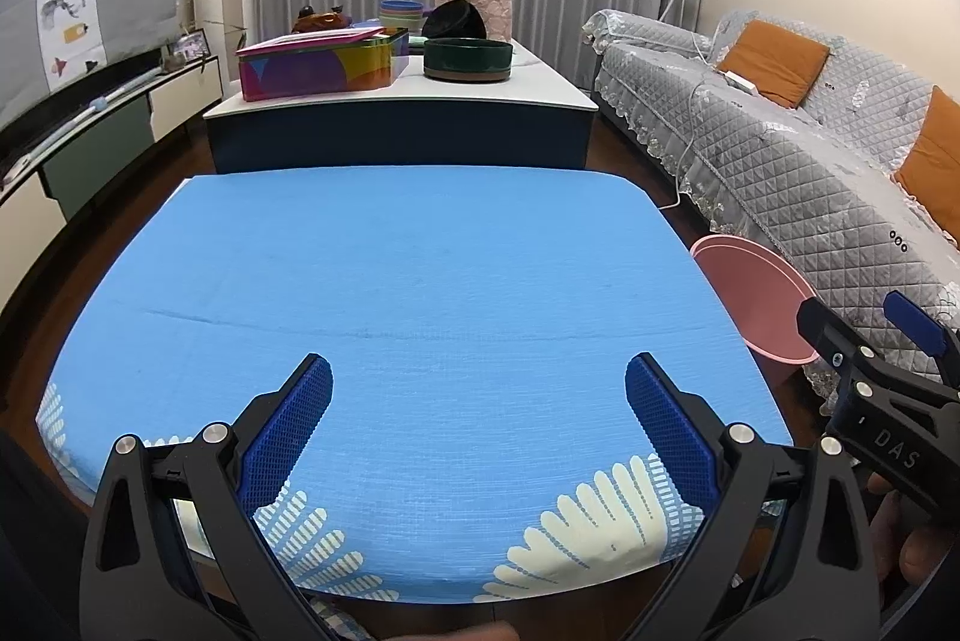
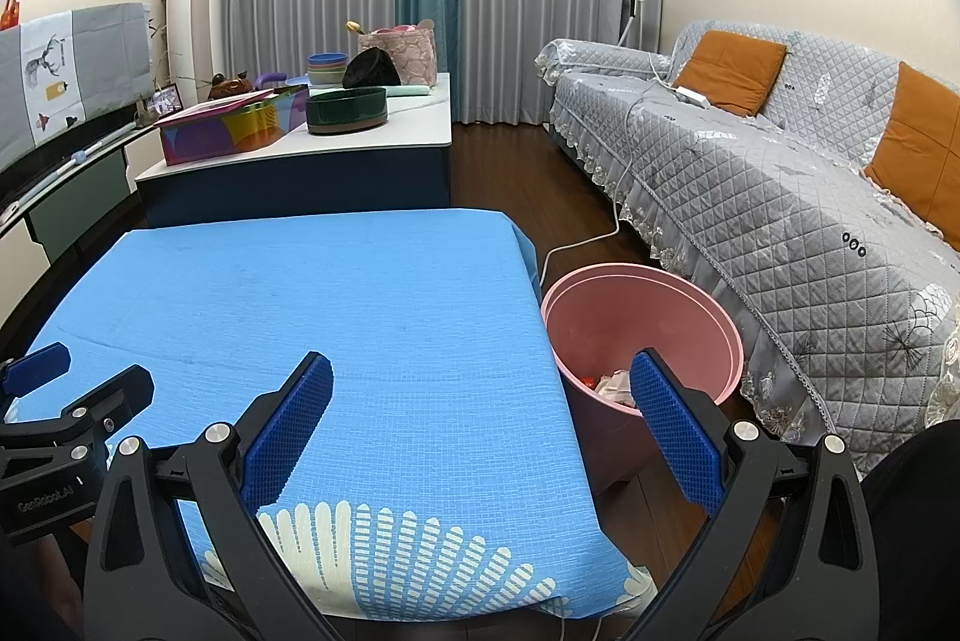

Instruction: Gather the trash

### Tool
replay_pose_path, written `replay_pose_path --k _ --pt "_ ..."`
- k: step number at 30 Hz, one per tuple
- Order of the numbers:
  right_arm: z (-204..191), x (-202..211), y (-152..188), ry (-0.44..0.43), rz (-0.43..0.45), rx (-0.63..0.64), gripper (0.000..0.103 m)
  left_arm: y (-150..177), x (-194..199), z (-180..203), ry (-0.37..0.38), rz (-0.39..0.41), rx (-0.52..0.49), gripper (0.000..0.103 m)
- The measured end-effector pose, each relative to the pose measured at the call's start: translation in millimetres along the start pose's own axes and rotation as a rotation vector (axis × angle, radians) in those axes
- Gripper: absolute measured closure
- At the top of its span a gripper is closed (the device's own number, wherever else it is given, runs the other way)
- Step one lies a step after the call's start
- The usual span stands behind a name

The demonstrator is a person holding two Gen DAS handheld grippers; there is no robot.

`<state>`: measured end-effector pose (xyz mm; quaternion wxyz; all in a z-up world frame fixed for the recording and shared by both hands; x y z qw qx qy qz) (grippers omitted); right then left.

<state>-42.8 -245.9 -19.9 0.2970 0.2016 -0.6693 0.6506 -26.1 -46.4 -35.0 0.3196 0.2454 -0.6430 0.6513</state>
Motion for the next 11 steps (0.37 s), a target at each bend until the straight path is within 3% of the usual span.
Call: replay_pose_path --k 11 --pt "0.0 -0.2 0.2 0.0 -0.001 0.0 0.005 0.8 -2.3 -1.8 0.0 -0.006 0.002 0.008"
Point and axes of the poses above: each gripper's, at about its wrist camera, not at the fingertips, and x roughly against the way its jaws point, z to its right, y to its underside, the point moved 6 cm from there along -x, roughly the way its jaws point, and after that the axes turned 9 degrees about -z, right-handed, at the moved point
